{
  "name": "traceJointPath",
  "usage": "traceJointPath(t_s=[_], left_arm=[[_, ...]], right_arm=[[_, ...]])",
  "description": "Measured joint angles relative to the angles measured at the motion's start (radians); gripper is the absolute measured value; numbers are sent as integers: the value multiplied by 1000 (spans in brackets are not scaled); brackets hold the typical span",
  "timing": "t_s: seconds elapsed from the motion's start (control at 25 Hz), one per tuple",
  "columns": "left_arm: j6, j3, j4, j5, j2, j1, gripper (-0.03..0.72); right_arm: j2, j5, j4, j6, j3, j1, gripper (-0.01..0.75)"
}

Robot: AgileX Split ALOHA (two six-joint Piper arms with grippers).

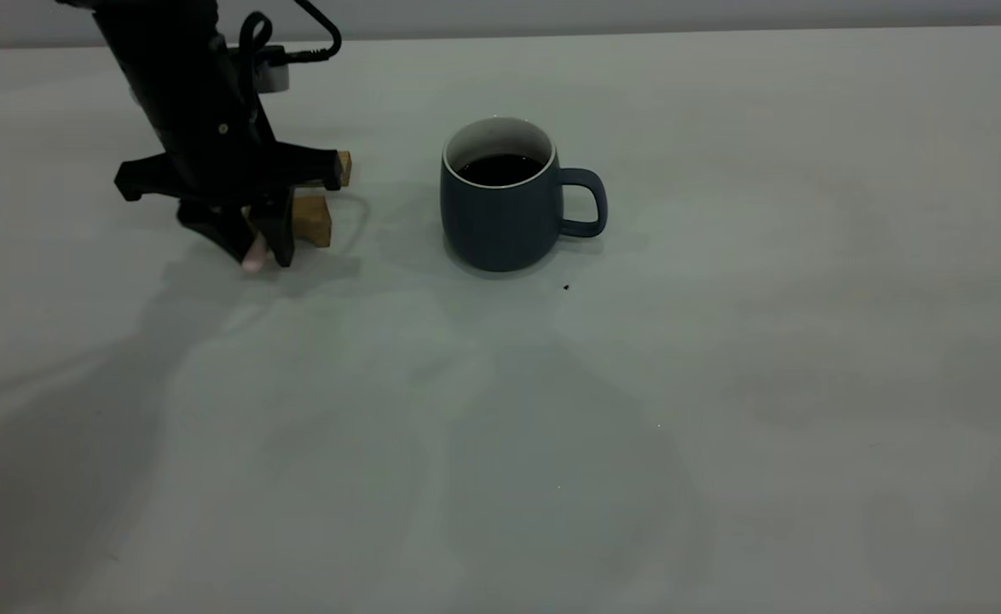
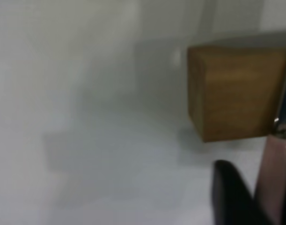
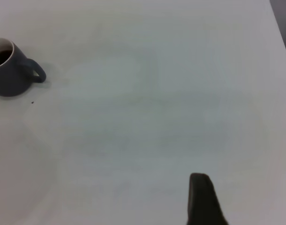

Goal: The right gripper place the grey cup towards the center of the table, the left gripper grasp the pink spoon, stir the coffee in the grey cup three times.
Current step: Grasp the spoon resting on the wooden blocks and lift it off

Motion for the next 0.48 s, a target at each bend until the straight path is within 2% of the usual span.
traceJointPath(t_s=[0.04, 0.08, 0.2, 0.48], left_arm=[[-1, -8, -6, 8, 0, 0, 166], [-2, -17, -11, 22, 0, 0, 132], [-6, -60, -46, 91, 0, 0, 139], [-7, -204, -237, 374, -33, 0, 139]], right_arm=[[0, 0, 0, 0, 0, 0, 493], [0, 0, 0, 0, 0, 0, 493], [0, 0, 0, 0, 0, 0, 493], [0, 0, 0, 0, 0, 0, 493]])
